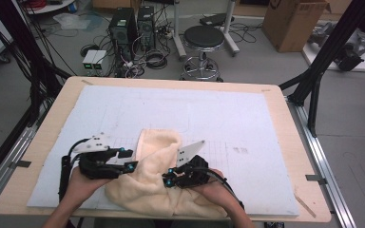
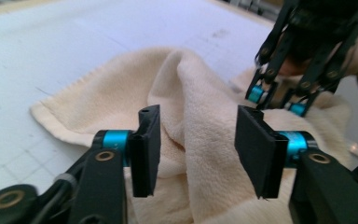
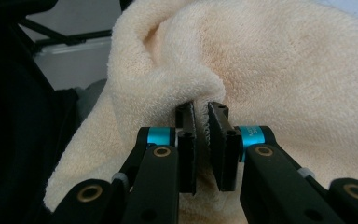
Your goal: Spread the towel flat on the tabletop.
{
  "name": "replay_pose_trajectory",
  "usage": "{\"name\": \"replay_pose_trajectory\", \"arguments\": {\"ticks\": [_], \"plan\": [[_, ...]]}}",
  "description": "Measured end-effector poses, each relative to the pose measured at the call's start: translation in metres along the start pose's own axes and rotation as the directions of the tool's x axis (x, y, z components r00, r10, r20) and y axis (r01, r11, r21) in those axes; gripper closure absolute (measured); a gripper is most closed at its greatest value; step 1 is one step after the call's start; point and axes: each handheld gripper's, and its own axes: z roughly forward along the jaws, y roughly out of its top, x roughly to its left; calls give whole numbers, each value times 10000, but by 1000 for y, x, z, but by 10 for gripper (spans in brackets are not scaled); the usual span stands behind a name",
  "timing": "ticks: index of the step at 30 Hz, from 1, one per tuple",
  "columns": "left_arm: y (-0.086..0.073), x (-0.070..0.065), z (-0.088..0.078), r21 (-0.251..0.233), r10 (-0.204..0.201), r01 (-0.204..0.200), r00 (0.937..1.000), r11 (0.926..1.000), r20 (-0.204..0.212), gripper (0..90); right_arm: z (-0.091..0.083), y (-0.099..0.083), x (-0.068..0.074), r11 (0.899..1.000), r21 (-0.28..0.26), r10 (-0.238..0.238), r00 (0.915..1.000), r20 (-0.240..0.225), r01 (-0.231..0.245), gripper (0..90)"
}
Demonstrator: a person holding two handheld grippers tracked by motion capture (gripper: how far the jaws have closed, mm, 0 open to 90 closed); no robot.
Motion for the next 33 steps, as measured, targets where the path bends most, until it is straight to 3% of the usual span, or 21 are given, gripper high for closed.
{"name": "replay_pose_trajectory", "arguments": {"ticks": [6,8,9,11,15,18,22,23,26,29,33], "plan": [[-4,-4,34,1182,311,-320,9995,9925,91,496,-11,-3,-6,9991,-342,263,9992,312,-252,731],[-6,-3,38,1258,291,-309,9994,9916,166,641,-17,-6,-10,9972,-553,540,9973,491,-512,690],[-6,-3,38,1259,401,-396,9992,9912,-10,699,-21,-7,-12,9959,-644,692,9946,771,-643,663],[-7,-5,33,1152,639,-608,9977,9915,-237,785,-29,-11,-19,9908,-835,1174,9842,1329,-1069,626],[-16,-9,14,928,827,-758,9939,9928,-728,828,-35,-15,-29,9816,-1094,1761,9637,2008,-1566,610],[-30,-5,-4,603,337,-284,9955,9978,-886,834,-36,-17,-36,9746,-1205,2132,9461,2439,-1886,609],[-45,-1,-17,593,2,55,9955,9982,-951,837,-26,-17,-45,9717,-998,2335,9360,2633,-2143,564],[-47,-1,-19,489,-136,182,9955,9986,-939,837,-20,-16,-47,9671,-965,2527,9313,2624,-2353,553],[-49,-3,-23,440,-101,140,9961,9989,-873,837,-7,-13,-57,9578,-960,2853,9361,2056,-2708,514],[-48,-4,-23,434,45,-12,9971,9991,-764,837,9,-7,-67,9482,-707,3173,9350,1584,-3098,504],[-48,-5,-21,419,119,-95,9983,9991,-573,831,29,-1,-72,9586,-23,2828,9505,1285,-2849,737]]}}
